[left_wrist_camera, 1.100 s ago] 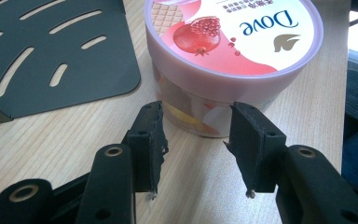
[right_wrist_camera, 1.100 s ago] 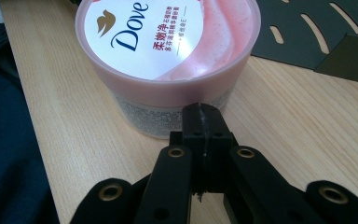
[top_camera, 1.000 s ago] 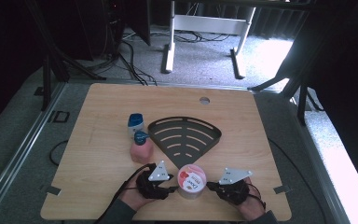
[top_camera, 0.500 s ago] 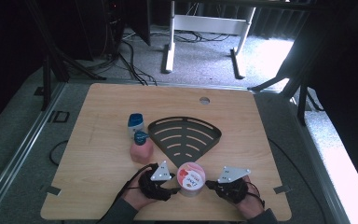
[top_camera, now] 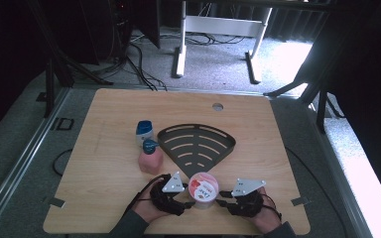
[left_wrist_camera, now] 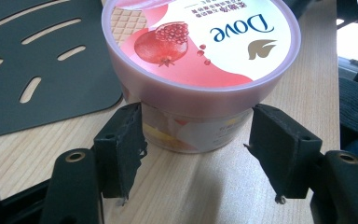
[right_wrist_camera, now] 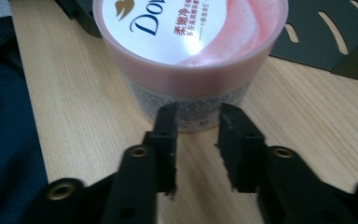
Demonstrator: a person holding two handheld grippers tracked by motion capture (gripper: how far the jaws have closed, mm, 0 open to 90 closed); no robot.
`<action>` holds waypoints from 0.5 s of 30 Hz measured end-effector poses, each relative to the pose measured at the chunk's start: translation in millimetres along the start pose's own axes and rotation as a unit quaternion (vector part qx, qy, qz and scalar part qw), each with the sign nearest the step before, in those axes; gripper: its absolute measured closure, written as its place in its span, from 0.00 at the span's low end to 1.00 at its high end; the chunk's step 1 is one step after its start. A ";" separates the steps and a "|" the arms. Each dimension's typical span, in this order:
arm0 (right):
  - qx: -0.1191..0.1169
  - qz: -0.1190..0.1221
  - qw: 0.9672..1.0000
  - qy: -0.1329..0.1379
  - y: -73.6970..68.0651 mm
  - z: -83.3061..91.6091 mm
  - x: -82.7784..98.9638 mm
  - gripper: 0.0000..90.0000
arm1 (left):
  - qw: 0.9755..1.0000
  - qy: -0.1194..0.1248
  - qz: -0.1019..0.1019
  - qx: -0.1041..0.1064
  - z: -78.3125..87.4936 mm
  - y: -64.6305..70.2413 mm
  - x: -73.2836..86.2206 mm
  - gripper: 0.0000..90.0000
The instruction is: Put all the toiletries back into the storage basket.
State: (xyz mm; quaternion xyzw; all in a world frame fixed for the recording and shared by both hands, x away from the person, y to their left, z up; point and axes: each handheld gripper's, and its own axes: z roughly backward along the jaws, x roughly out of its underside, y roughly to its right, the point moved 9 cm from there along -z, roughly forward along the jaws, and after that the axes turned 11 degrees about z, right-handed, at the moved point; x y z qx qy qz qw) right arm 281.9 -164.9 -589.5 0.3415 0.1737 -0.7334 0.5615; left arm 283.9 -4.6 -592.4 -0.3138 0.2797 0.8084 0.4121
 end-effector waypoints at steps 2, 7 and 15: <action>-0.006 0.001 1.000 0.006 -1.2 -0.6 -1.5 0.66 | 1.000 -0.002 -0.005 0.000 -1.0 -0.1 0.4 0.37; -0.009 0.013 1.000 0.011 -3.0 -3.9 -3.4 0.54 | 1.000 -0.007 -0.009 -0.001 -5.4 -1.4 1.6 0.34; -0.012 0.024 0.999 0.032 -0.4 -4.9 -7.9 0.39 | 1.000 0.001 -0.013 0.000 -10.5 -1.7 0.7 0.28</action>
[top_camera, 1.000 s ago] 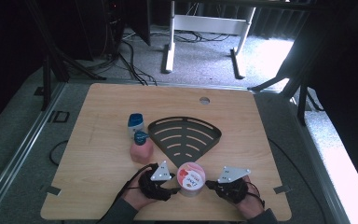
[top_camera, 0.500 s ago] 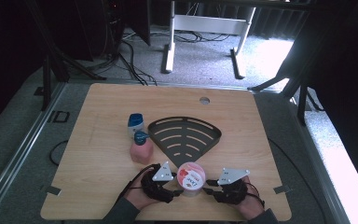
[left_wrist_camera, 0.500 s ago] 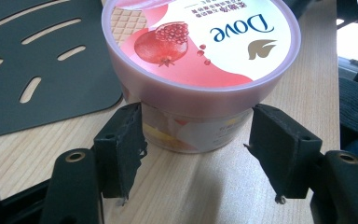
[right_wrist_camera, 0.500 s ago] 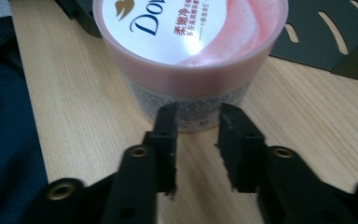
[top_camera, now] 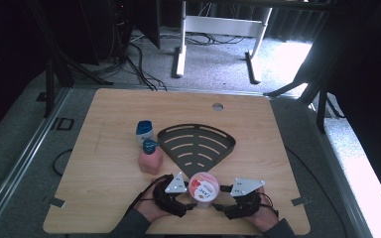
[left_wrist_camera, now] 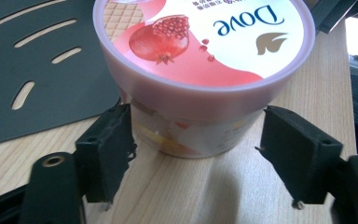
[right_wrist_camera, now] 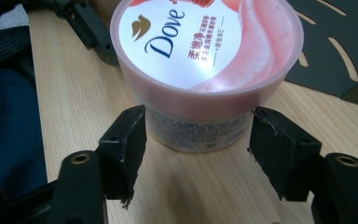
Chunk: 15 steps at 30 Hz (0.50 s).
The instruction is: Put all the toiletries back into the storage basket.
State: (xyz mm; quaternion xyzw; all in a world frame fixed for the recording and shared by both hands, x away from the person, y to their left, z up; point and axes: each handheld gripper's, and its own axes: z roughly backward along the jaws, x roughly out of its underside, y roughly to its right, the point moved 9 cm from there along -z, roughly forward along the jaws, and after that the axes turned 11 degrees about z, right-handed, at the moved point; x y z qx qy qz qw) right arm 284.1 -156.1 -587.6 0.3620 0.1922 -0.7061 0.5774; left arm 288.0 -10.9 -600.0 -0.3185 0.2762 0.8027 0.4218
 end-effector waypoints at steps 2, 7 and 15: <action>0.000 0.005 1.000 0.002 0.9 -1.4 -0.1 0.36 | 1.000 0.003 0.002 0.000 -1.1 0.4 -1.4 0.25; -0.006 0.014 1.000 0.004 2.5 -3.5 -0.3 0.33 | 1.000 0.009 -0.002 0.000 -1.3 0.7 -3.0 0.23; -0.008 0.025 1.000 0.005 6.6 -7.4 -1.4 0.28 | 1.000 0.020 -0.006 -0.004 0.8 0.8 -6.4 0.24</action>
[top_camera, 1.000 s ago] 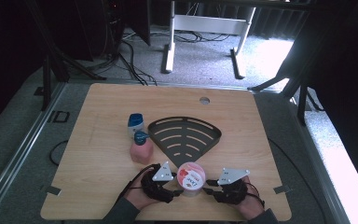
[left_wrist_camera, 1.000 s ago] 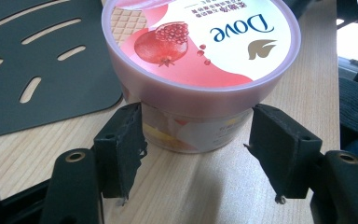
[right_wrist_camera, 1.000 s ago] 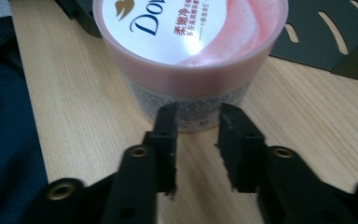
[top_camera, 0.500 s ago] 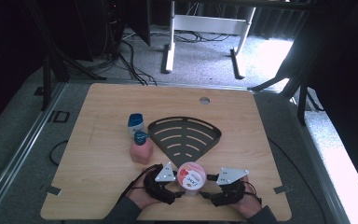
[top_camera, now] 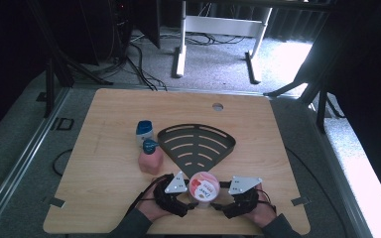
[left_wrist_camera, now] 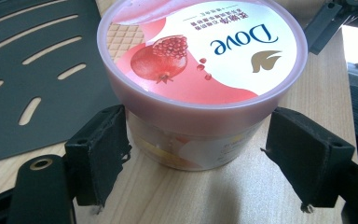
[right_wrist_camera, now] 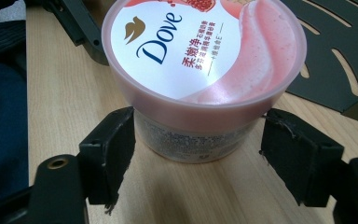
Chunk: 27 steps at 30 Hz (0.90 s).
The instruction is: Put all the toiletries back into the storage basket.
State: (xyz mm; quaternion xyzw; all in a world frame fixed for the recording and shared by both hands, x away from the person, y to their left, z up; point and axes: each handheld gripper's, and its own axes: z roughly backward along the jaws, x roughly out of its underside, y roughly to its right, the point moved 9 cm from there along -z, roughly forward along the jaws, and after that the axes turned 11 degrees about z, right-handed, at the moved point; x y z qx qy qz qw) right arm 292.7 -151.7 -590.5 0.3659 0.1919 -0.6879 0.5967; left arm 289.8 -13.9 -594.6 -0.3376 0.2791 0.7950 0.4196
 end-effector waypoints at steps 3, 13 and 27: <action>0.003 0.000 1.000 -0.003 0.5 -1.1 -0.4 0.26 | 1.000 0.002 -0.003 -0.007 -0.5 0.9 -1.1 0.24; 0.009 0.005 1.000 -0.007 1.4 -1.6 -0.6 0.26 | 1.000 0.002 -0.004 -0.010 -0.9 0.7 -1.3 0.24; 0.007 -0.001 1.000 -0.005 -0.2 1.9 -0.8 0.26 | 1.000 -0.007 -0.012 -0.020 -0.9 4.5 -2.7 0.25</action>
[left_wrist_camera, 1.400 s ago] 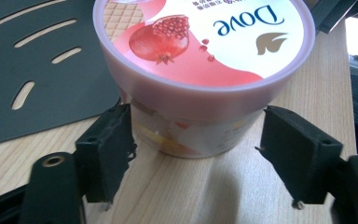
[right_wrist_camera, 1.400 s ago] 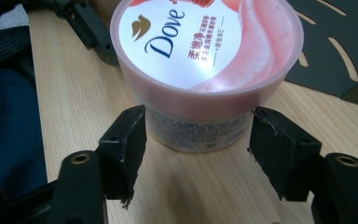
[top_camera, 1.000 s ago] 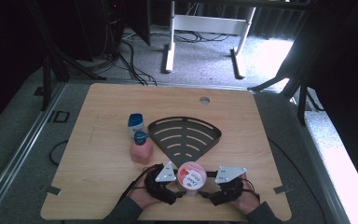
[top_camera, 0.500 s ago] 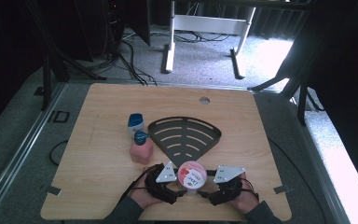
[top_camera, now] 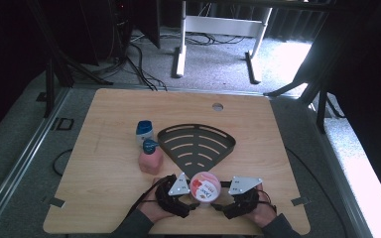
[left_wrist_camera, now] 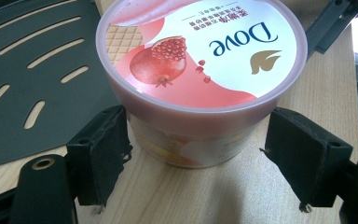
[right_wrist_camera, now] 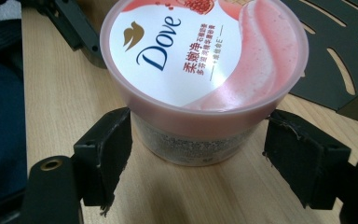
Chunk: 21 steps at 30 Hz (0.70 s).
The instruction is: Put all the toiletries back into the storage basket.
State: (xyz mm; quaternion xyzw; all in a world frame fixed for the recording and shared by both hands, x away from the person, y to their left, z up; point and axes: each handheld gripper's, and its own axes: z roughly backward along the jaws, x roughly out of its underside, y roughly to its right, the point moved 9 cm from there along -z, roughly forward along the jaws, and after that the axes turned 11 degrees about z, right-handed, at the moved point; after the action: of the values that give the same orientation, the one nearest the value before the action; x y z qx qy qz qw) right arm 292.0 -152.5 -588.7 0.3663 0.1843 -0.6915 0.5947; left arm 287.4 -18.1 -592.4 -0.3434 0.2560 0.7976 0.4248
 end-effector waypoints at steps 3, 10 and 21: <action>0.000 0.002 1.000 -0.001 0.4 0.7 0.0 0.26 | 1.000 -0.001 0.000 0.000 -0.2 0.5 -0.1 0.25; 0.001 0.002 1.000 -0.004 -0.4 2.1 0.1 0.26 | 1.000 -0.004 -0.002 -0.003 0.4 2.3 -1.7 0.25; 0.001 -0.008 1.000 0.005 2.8 6.5 -1.6 0.26 | 1.000 -0.008 -0.004 -0.005 2.1 2.3 -9.8 0.25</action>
State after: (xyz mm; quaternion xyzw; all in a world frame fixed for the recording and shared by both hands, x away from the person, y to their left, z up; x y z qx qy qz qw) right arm 292.9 -156.5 -582.7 0.3690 0.1891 -0.6948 0.5877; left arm 288.7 -22.7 -583.3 -0.3401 0.2466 0.7999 0.4286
